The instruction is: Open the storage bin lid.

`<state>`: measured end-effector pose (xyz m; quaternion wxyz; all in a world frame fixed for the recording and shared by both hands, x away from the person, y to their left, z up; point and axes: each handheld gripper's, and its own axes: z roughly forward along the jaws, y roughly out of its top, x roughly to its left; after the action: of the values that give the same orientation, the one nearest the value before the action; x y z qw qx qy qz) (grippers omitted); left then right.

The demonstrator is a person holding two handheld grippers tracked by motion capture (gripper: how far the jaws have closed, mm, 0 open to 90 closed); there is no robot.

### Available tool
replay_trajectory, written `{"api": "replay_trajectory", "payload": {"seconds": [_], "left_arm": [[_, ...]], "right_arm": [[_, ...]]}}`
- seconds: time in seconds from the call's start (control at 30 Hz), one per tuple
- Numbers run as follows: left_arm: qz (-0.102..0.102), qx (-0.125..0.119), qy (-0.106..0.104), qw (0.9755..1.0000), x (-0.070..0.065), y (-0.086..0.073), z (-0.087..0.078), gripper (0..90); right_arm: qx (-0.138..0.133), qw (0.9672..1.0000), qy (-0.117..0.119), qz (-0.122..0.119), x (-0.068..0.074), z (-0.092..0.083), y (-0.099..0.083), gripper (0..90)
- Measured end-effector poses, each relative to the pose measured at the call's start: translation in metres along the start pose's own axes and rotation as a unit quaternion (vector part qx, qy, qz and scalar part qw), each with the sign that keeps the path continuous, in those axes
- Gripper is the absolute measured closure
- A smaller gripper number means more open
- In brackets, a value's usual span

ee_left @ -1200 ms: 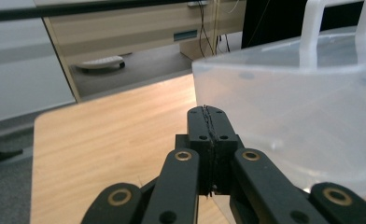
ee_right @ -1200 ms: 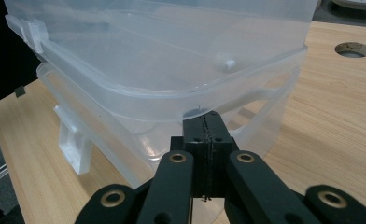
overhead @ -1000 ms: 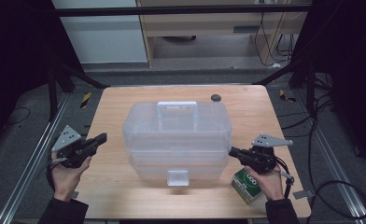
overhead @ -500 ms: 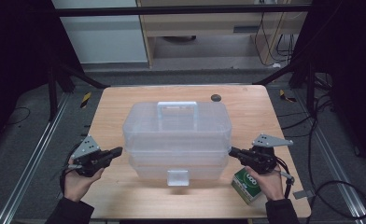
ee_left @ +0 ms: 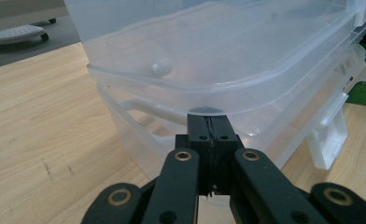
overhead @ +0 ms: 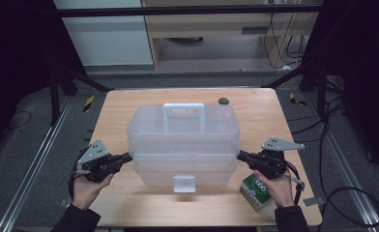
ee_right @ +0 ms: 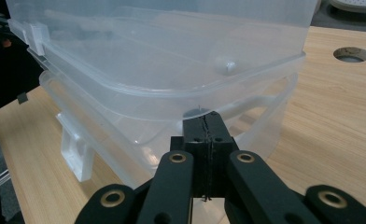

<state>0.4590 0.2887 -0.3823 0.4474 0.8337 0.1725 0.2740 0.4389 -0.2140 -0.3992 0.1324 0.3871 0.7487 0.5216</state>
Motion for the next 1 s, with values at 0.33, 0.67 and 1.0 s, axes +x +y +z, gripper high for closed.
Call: {"api": "replay_trajectory", "payload": {"seconds": [0.33,0.67,1.0], "left_arm": [[-0.015,-0.02,0.02,0.9995,0.006,0.01,-0.002,89.7],[-0.011,-0.025,0.028,0.9992,0.01,0.018,0.0,89.5],[-0.01,-0.02,0.039,0.999,0.01,0.016,0.002,89.3]], "right_arm": [[-0.019,0.9998,0.006,0.006,-0.002,-0.002,0.013,90.0],[-0.027,0.9996,0.008,0.005,-0.005,-0.004,0.023,90.0],[-0.03,0.9994,0.012,0.006,-0.005,-0.004,0.023,90.0]]}}
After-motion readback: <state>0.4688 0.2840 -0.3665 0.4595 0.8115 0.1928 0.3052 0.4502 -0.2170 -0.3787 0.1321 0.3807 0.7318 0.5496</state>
